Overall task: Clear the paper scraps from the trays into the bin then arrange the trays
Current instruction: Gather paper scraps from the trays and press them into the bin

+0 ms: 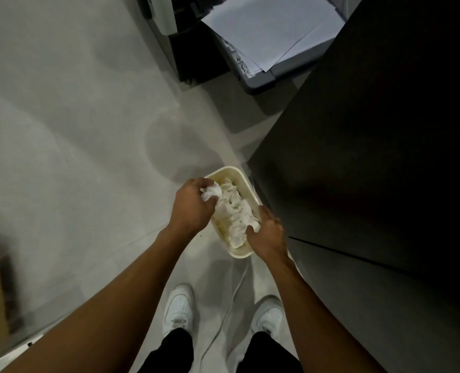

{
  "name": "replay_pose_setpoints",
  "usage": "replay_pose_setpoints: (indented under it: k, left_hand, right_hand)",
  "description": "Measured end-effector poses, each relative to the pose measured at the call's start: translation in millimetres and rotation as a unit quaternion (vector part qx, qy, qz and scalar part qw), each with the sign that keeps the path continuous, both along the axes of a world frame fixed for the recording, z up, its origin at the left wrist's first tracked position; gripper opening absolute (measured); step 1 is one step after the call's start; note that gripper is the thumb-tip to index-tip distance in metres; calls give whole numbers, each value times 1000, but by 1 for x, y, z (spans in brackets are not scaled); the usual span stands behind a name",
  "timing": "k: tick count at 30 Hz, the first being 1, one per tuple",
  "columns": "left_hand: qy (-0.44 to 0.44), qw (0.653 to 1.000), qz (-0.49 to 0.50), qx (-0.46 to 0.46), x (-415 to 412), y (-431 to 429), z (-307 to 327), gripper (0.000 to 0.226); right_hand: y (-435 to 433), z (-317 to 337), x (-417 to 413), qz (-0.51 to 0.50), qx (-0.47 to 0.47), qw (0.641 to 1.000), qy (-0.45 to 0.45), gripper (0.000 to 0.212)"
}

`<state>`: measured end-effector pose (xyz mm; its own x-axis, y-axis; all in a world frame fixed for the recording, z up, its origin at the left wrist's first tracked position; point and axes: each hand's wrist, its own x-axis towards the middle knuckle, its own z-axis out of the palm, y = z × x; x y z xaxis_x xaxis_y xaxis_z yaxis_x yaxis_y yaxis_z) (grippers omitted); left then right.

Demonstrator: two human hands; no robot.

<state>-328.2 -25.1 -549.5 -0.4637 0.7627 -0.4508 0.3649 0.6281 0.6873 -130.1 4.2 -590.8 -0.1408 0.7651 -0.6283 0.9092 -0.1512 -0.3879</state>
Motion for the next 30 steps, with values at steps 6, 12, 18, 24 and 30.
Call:
replay_pose_setpoints:
  k: [6,12,18,24,30]
  left_hand:
    - [20,981,-156,-113,13,17,-23,73]
    - [21,979,-147,-140,12,0,-9,52]
    - [4,980,-147,-136,10,-12,63,39]
    - [1,987,-134,-88,8,-11,172,37]
    - [-25,991,-120,-50,13,-13,290,36]
  right_hand:
    - [3,-1,3,-7,-5,1000,5,71]
    - [3,19,3,-30,-11,999,15,65]
    - [-5,99,-6,-28,-2,999,40,61]
    - [-11,215,-20,-33,12,996,76,55]
    - [-20,338,-22,-85,25,987,137,62]
